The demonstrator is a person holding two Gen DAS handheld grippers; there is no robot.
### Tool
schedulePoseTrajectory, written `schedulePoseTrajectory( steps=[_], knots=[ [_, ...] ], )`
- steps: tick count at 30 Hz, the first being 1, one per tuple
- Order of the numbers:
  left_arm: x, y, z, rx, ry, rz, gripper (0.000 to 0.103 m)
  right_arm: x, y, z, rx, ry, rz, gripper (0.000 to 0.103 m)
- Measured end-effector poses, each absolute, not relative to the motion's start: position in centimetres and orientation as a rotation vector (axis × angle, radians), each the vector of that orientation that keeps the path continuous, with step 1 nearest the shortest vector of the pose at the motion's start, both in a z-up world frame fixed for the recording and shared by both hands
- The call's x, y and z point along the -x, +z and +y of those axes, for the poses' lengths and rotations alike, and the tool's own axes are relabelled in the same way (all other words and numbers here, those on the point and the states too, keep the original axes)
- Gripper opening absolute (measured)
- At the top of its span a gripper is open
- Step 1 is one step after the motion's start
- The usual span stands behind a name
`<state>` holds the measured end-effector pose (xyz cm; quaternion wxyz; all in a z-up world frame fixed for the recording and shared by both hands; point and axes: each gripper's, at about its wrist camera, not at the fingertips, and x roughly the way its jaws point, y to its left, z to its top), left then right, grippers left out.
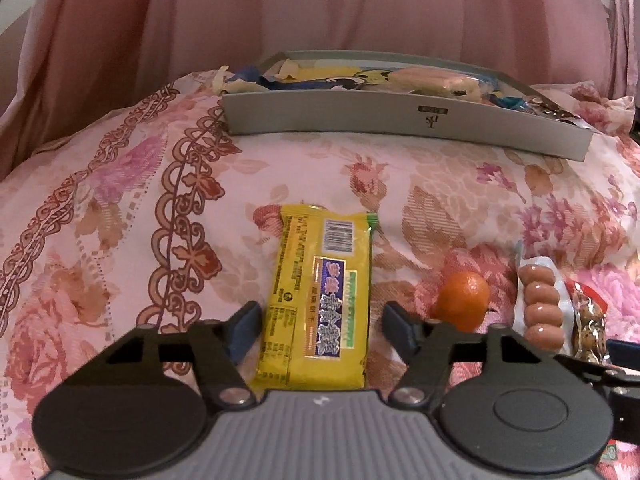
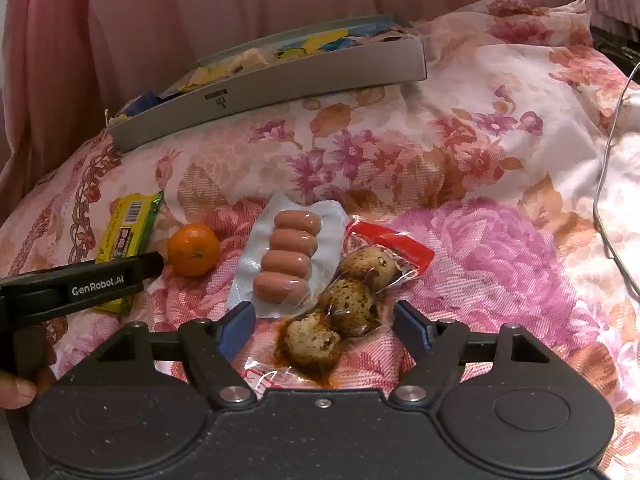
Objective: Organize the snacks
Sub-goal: 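Grasp the yellow wafer bar with the left gripper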
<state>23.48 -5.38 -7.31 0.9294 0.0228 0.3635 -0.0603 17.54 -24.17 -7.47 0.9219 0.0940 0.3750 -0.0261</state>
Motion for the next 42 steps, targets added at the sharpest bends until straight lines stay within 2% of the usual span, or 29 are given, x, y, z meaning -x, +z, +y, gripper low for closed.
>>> schedulePoseTrajectory(
  steps=[5, 8, 24, 35, 42],
  knots=[
    [-22.9, -7.0, -5.6, -0.057, -0.132, 0.758, 0.054, -17.5, -7.3, -24.3, -0.209, -0.058, 0.761, 0.069],
    [-22.6, -6.9, -5.8, -0.06, -0.139, 0.768, 0.051, -17.4, -7.3, -24.3, -0.215, -0.056, 0.762, 0.067],
    [-19.2, -6.4, -6.5, -0.044, -0.249, 0.858, 0.051, -16.8, -6.8, -23.1, -0.203, 0.032, 0.812, 0.066],
    [-20.4, -6.4, -7.2, -0.098, -0.219, 0.869, 0.056, -17.2, -7.8, -22.2, -0.074, 0.008, 0.81, 0.074],
    [-20.3, -6.5, -7.3, -0.116, -0.222, 0.883, 0.052, -16.9, -7.7, -22.3, -0.097, 0.003, 0.803, 0.064]
  ],
)
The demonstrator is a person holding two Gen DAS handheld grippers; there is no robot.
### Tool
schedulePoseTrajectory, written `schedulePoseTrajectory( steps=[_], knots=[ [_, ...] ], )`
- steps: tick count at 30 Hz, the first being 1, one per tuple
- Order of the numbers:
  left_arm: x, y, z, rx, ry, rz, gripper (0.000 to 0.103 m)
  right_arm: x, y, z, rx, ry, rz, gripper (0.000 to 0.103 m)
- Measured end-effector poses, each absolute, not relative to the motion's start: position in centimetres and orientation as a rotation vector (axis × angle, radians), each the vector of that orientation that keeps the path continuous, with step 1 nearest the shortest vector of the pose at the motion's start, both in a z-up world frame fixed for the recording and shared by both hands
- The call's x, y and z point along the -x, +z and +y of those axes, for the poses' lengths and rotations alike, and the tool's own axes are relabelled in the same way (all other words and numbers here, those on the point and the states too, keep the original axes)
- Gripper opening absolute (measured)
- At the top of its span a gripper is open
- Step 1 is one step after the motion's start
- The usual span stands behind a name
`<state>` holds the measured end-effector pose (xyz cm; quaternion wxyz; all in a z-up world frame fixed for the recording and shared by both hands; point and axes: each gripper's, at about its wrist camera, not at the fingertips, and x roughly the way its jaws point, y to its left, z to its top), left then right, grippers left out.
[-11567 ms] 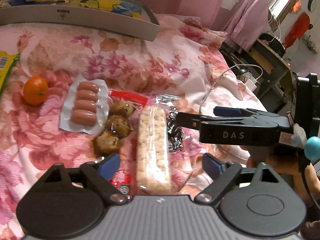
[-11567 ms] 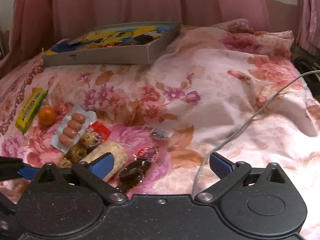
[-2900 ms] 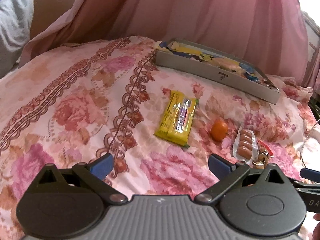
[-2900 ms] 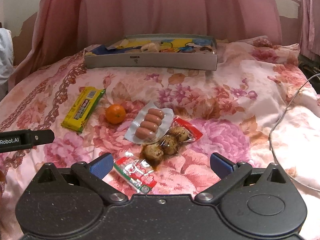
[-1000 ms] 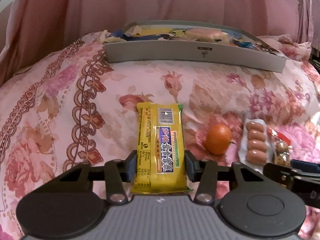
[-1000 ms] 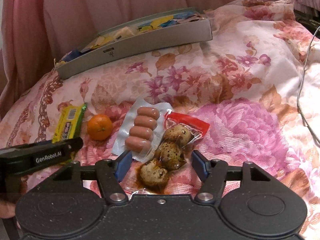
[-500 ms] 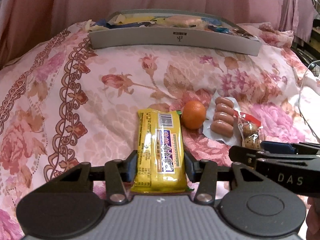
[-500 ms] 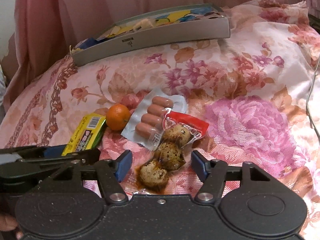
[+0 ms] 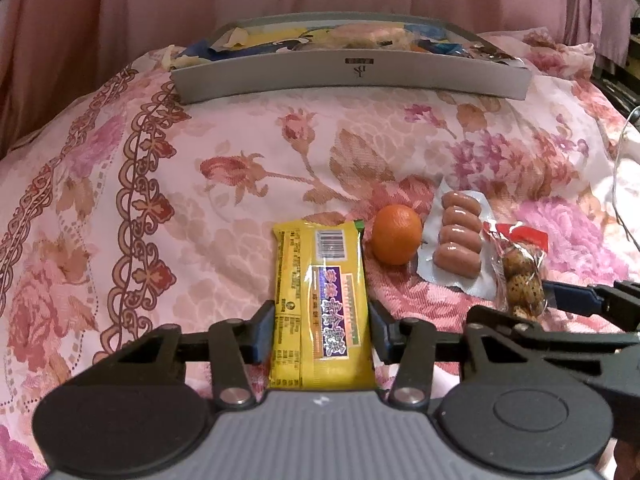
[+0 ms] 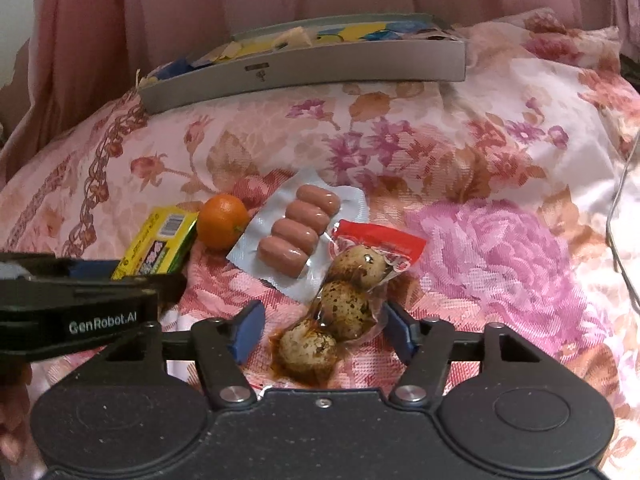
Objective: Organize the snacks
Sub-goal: 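Grasp the yellow wafer bar with the left gripper, then grasp the quail-egg bag with the right gripper while the left holds the wafer bar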
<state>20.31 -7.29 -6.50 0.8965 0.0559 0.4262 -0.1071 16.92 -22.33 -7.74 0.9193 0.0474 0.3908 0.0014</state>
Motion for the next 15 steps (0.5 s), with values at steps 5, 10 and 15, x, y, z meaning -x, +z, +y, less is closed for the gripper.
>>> schedulePoseTrajectory(
  steps=[5, 10, 15],
  knots=[
    [-19.9, -6.2, -7.2, -0.087, -0.216, 0.914, 0.052, -16.7, -7.8, -22.3, -0.091, 0.015, 0.795, 0.064],
    [-18.7, -5.8, -6.9, -0.073, -0.208, 0.936, 0.051, -16.3, -7.5, -22.5, -0.1, 0.028, 0.794, 0.06],
    [-16.8, -5.5, -6.5, -0.023, -0.205, 0.95, 0.051, -14.9, -7.2, -22.1, -0.1, 0.067, 0.802, 0.058]
  ],
)
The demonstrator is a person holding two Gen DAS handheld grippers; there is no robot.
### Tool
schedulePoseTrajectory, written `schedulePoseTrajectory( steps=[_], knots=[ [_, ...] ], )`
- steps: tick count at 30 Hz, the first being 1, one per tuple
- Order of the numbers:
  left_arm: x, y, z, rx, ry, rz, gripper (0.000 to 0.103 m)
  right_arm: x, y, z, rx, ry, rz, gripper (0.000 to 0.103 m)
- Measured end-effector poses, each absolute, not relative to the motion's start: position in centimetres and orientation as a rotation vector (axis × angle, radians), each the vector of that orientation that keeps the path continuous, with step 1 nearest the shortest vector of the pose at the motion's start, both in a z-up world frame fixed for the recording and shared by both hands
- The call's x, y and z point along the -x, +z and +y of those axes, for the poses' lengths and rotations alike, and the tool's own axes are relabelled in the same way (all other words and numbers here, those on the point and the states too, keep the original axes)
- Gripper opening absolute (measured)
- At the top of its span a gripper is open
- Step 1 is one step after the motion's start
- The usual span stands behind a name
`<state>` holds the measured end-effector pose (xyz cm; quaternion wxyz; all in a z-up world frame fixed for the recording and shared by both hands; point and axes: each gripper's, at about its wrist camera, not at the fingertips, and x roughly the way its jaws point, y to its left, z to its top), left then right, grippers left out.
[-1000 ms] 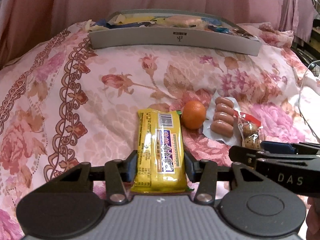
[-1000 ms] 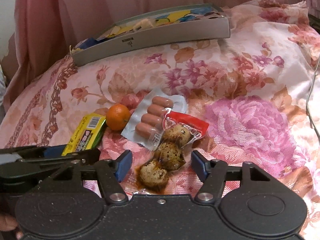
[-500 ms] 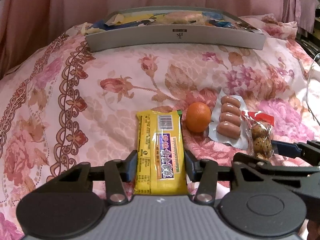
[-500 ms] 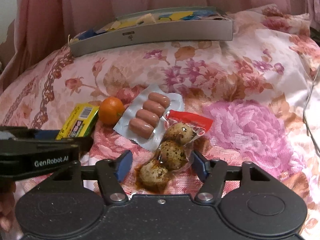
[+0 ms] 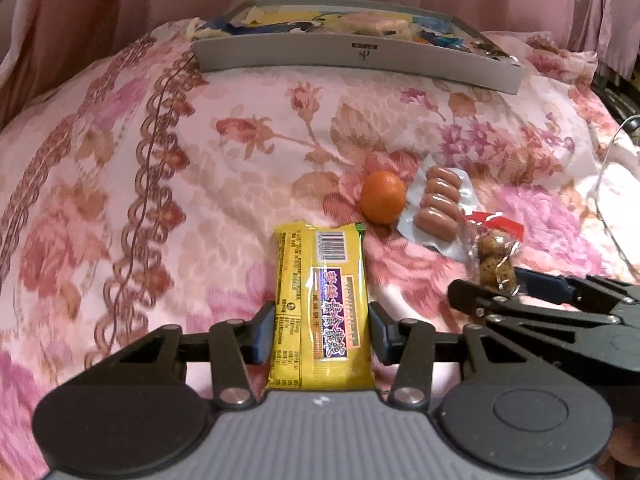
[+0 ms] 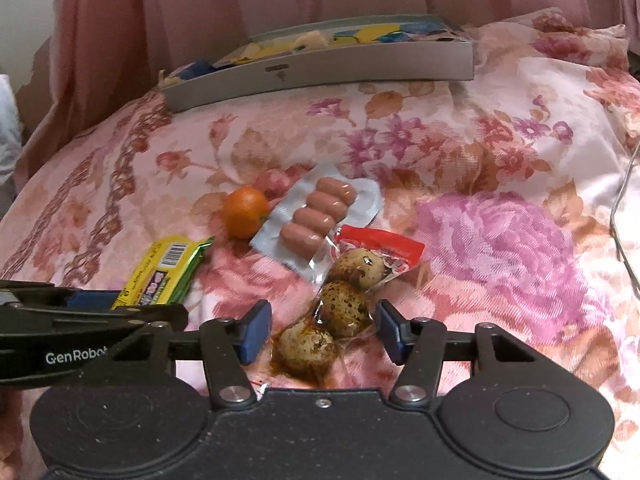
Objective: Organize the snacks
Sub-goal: 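Grasp the quail-egg bag with the right gripper while the left holds the wafer bar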
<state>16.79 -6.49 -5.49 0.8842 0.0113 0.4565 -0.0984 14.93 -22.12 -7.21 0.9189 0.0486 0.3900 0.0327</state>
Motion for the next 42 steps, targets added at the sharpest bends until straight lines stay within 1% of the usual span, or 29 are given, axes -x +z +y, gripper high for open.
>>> schedulePoseTrajectory(
  steps=[7, 11, 14, 15, 16, 20, 25, 28, 29, 30, 32, 34, 35, 42],
  knots=[
    [-14.2, -4.8, -6.0, 0.024, -0.167, 0.932, 0.051, -13.2, -6.8, -22.3, -0.11, 0.094, 0.814, 0.057],
    [-13.3, -4.4, -6.1, 0.02, -0.159, 0.913, 0.051, -12.6, -6.5, -21.7, -0.04, 0.095, 0.789, 0.055],
    [-12.9, -4.0, -6.1, 0.029, -0.148, 0.899, 0.051, -11.9, -6.2, -21.0, 0.04, 0.101, 0.751, 0.049],
    [-12.8, -3.8, -6.0, 0.033, -0.145, 0.893, 0.051, -11.7, -6.2, -20.7, 0.069, 0.103, 0.736, 0.039],
    [-12.7, -3.7, -6.0, 0.035, -0.143, 0.887, 0.051, -11.5, -6.1, -20.4, 0.101, 0.1, 0.721, 0.038],
    [-12.7, -3.4, -6.2, 0.036, -0.141, 0.884, 0.051, -11.4, -6.3, -20.2, 0.126, 0.112, 0.726, 0.038],
    [-12.6, -3.7, -6.3, 0.034, -0.142, 0.892, 0.051, -11.8, -6.7, -20.9, 0.057, 0.113, 0.754, 0.041],
    [-12.6, -3.8, -6.2, 0.041, -0.141, 0.895, 0.051, -12.6, -7.3, -21.7, -0.062, 0.127, 0.798, 0.044],
    [-12.7, -3.9, -6.1, 0.043, -0.141, 0.896, 0.051, -12.9, -7.6, -22.1, -0.116, 0.134, 0.814, 0.051],
    [-12.7, -3.9, -6.1, 0.045, -0.139, 0.897, 0.051, -13.1, -7.8, -22.4, -0.152, 0.143, 0.821, 0.054],
    [-12.7, -4.0, -6.0, 0.048, -0.138, 0.899, 0.051, -13.2, -8.0, -22.1, -0.138, 0.142, 0.814, 0.053],
    [-12.7, -4.0, -5.9, 0.051, -0.137, 0.899, 0.051, -13.0, -8.1, -21.3, -0.082, 0.139, 0.798, 0.046],
    [-12.7, -4.0, -5.9, 0.053, -0.136, 0.898, 0.051, -13.0, -8.1, -21.1, -0.07, 0.144, 0.791, 0.035],
    [-12.5, -3.8, -5.7, 0.073, -0.135, 0.878, 0.051, -12.2, -7.1, -21.0, -0.053, 0.161, 0.731, 0.031]
  ],
)
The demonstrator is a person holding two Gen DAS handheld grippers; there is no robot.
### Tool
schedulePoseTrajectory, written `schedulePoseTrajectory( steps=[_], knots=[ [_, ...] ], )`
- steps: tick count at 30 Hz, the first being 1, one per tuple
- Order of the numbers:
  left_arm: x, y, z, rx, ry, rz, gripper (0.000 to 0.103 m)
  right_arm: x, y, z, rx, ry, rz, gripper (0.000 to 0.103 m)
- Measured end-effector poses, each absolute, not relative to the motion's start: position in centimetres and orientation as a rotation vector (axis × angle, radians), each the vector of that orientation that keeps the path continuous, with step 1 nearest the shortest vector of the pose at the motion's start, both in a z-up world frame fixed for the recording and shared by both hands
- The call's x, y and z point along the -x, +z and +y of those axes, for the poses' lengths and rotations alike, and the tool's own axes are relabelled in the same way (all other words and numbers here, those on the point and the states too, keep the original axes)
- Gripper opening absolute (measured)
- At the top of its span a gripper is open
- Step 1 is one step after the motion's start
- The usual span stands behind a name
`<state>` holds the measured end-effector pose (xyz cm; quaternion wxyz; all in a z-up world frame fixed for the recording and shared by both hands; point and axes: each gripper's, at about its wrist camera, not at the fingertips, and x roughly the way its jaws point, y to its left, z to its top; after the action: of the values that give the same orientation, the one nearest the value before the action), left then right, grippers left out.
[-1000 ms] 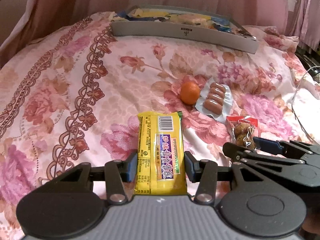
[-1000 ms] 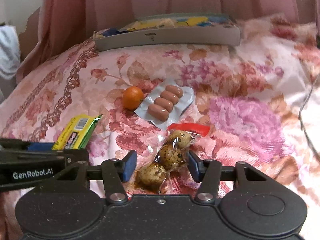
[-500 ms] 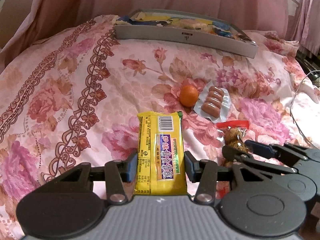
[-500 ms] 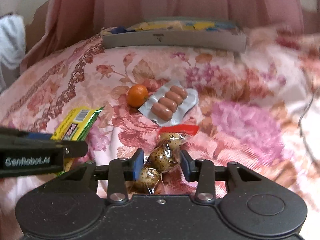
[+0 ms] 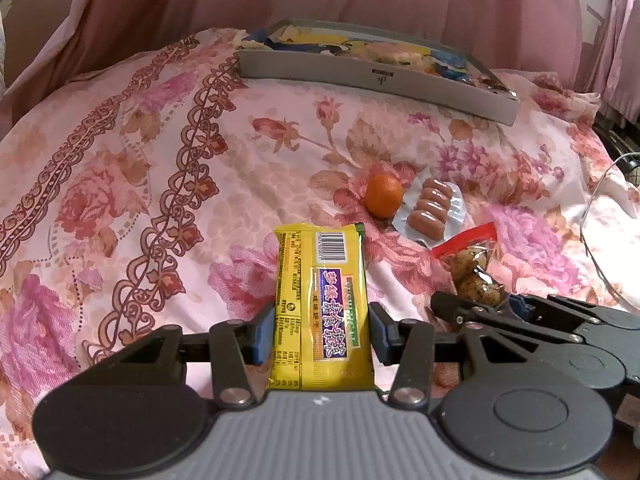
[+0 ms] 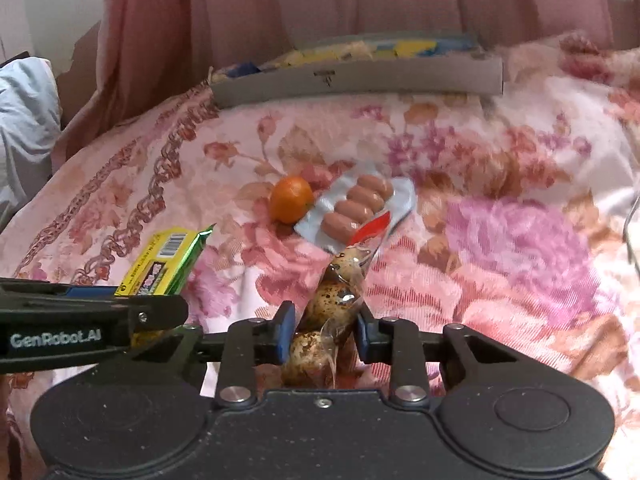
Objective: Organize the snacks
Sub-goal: 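Grasp the quail-egg bag with the right gripper while the left holds the wafer bar, then lift the wafer bar and quail-egg bag and carry both over the grey tray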
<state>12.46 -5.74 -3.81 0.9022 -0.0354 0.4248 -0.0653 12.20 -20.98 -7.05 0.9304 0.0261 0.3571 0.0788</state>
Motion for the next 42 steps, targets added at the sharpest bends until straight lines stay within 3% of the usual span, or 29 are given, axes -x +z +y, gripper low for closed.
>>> schedulePoseTrajectory(
  steps=[18, 42],
  knots=[
    [-15.9, 0.1, -6.8, 0.088, -0.125, 0.737, 0.051, -14.0, -0.2, -22.4, -0.001, 0.178, 0.465, 0.031],
    [-33.6, 4.3, -8.9, 0.225, 0.018, 0.611, 0.052, -29.5, 3.0, -28.4, -0.04, 0.077, 0.162, 0.032]
  ],
)
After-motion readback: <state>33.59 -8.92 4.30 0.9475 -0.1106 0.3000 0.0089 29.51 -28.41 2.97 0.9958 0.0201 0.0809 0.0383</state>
